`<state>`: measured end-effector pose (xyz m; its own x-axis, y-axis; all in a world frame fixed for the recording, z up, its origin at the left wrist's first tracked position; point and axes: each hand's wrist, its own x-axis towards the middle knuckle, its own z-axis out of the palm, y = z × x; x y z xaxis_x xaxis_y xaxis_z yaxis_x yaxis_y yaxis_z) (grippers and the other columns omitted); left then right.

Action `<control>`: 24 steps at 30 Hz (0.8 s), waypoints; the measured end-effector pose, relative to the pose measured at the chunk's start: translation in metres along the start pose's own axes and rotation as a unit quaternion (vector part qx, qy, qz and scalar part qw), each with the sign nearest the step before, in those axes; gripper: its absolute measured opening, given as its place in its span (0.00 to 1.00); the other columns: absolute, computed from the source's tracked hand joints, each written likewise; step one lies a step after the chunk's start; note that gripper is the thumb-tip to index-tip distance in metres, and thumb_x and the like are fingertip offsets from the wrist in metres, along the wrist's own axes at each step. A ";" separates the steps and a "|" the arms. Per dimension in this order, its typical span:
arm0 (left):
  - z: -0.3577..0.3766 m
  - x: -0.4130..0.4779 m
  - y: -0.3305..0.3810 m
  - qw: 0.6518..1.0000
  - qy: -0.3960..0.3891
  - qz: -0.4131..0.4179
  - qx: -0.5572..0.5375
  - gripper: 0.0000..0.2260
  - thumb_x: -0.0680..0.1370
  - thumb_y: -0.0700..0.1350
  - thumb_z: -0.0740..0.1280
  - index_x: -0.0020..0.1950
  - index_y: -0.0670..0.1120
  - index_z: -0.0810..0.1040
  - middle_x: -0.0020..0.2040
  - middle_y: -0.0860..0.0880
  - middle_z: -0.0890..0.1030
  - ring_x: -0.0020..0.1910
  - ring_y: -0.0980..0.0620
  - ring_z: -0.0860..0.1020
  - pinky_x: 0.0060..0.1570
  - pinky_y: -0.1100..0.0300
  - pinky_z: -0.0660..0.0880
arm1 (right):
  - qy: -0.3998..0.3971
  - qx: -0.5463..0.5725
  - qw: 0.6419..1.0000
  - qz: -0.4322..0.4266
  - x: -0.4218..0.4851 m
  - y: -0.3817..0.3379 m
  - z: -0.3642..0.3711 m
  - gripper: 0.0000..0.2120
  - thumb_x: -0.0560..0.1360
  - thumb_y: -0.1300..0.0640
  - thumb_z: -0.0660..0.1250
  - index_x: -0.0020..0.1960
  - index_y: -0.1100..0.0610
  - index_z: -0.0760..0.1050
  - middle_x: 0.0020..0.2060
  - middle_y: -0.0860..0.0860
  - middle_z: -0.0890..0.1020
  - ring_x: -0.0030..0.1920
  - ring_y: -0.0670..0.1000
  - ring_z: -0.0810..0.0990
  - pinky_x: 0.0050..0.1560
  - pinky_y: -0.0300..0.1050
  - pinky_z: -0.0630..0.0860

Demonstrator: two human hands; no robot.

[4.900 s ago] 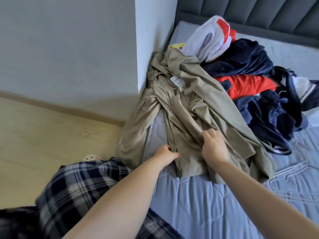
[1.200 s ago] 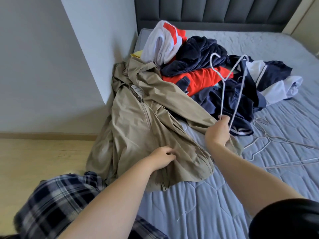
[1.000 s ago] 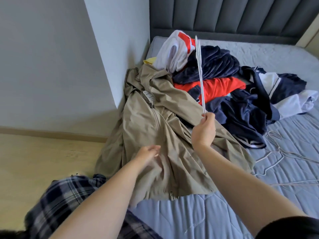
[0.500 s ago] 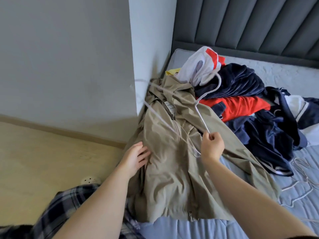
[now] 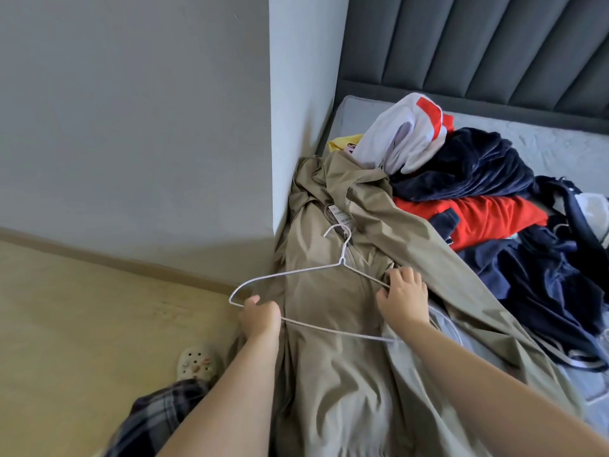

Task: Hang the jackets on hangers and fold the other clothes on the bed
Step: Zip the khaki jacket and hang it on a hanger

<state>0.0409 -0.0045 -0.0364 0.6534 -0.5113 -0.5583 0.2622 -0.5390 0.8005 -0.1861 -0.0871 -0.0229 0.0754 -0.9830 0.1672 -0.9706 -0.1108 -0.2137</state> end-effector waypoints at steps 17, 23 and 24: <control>0.019 0.036 0.050 0.953 -0.032 0.072 -0.292 0.16 0.81 0.42 0.52 0.66 0.44 0.72 0.41 0.43 0.82 0.34 0.50 0.80 0.36 0.59 0.74 | 0.118 0.073 0.990 -0.034 0.050 -0.021 -0.001 0.07 0.60 0.73 0.60 0.33 0.63 0.70 0.35 0.63 0.74 0.37 0.63 0.72 0.36 0.52 0.64; 0.043 0.034 0.035 0.982 -0.150 0.116 -0.015 0.26 0.79 0.45 0.64 0.75 0.44 0.62 0.72 0.45 0.69 0.69 0.48 0.69 0.69 0.52 0.64 | 0.089 0.044 0.991 0.095 0.079 0.002 0.001 0.12 0.69 0.69 0.61 0.51 0.63 0.75 0.54 0.62 0.72 0.56 0.63 0.69 0.53 0.55 0.67; 0.047 0.033 0.032 0.980 -0.159 0.113 0.028 0.29 0.78 0.47 0.66 0.76 0.44 0.60 0.72 0.46 0.68 0.70 0.48 0.68 0.70 0.53 0.63 | 0.083 0.046 0.989 0.110 0.080 0.005 0.002 0.17 0.71 0.68 0.60 0.58 0.62 0.73 0.57 0.62 0.70 0.59 0.63 0.68 0.54 0.56 0.68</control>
<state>0.0377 -0.0699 -0.0397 0.4329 -0.7998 -0.4158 0.0920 -0.4197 0.9030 -0.1847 -0.1667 -0.0131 -0.1814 -0.9482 0.2608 -0.9338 0.0828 -0.3481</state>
